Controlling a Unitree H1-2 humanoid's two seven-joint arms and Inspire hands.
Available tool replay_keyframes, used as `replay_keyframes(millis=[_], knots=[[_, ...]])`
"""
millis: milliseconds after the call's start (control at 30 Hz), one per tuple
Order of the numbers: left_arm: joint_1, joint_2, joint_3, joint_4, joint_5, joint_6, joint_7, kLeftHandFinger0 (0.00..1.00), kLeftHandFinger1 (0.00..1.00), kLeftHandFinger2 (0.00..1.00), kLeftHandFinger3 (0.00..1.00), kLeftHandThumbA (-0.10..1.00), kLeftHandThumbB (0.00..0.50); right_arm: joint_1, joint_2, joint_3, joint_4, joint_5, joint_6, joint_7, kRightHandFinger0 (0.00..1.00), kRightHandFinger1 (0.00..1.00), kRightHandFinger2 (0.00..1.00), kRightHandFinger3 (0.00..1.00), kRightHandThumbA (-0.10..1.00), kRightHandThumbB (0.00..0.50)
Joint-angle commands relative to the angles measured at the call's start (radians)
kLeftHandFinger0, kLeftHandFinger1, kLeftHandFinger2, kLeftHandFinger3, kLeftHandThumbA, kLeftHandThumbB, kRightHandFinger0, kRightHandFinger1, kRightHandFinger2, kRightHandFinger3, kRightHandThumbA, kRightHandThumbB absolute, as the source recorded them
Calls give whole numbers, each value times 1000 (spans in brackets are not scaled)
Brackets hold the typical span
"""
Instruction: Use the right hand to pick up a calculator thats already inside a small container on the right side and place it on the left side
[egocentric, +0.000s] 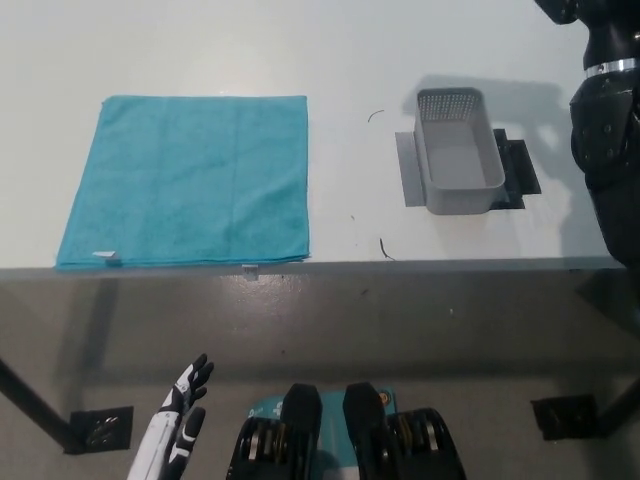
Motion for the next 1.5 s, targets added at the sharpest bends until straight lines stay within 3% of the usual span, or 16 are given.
replay_keyframes(millis=[0,133,167,200,267,300,433,567,800,933,1067,1133,1200,1267,1300,1467], knots=[[9,13,-2,-35,6,-46,18,1000,1000,1000,1000,1000,0,-69,-25,-3,-17,52,-32,-47,0,0,399,25,-100,230],[24,14,-1,-40,8,-46,16,1000,1000,1000,1000,1000,2,-62,-16,11,-9,50,-30,-48,0,46,548,98,-100,208],[26,16,-4,-39,7,-46,17,1000,1000,1000,1000,1000,0,-63,-6,18,-13,41,-10,-45,0,76,606,361,-100,315],[26,17,-5,-38,7,-46,17,1000,1000,1000,1000,1000,0,-64,-3,20,-16,38,-1,-43,0,59,546,435,-100,309],[38,15,-5,-42,12,-46,17,1000,1000,1000,1000,1000,3,-77,10,44,35,22,-33,-84,0,32,485,126,-100,264],[40,15,-6,-42,13,-46,19,1000,1000,1000,1000,1000,5,-82,17,51,47,25,-38,-84,0,50,533,107,-100,250],[44,14,-4,-46,6,-43,13,1000,1000,1000,1000,1000,8,-107,46,83,111,26,-41,-108,0,194,663,423,-100,244],[37,15,-9,-46,17,-42,11,1000,1000,1000,1000,1000,0,-146,94,111,213,21,-30,-154,0,112,563,388,-100,238],[29,25,-17,-39,9,-46,7,1000,1000,1000,1000,1000,0,-205,194,169,415,31,-60,-220,0,250,669,513,-100,188],[31,27,-24,-41,16,-45,8,1000,1000,1000,1000,1000,0,-225,249,182,500,58,-68,-237,0,280,630,421,-100,265],[24,30,-28,-42,9,-42,1,1000,1000,1000,1000,1000,1,-256,296,206,570,55,-51,-270,0,14,332,389,-100,308],[21,32,-29,-43,8,-40,-2,1000,1000,1000,1000,1000,5,-263,307,207,588,63,-48,-274,0,0,332,326,-100,295],[18,32,-33,-46,10,-34,-5,1000,1000,1000,1000,1000,5,-274,327,218,625,62,-46,-299,0,26,441,23,-100,222],[19,31,-40,-48,6,-30,-12,1000,1000,1000,1000,1000,5,-274,346,218,644,69,-34,-304,0,75,543,65,-100,193],[18,30,-44,-48,8,-31,-14,1000,1000,1000,1000,1000,5,-272,358,218,653,74,-26,-301,0,113,597,277,-100,223],[18,34,-62,-51,12,-37,-22,1000,1000,1000,1000,1000,0,-270,389,222,682,85,13,-277,0,11,383,162,-100,198]])
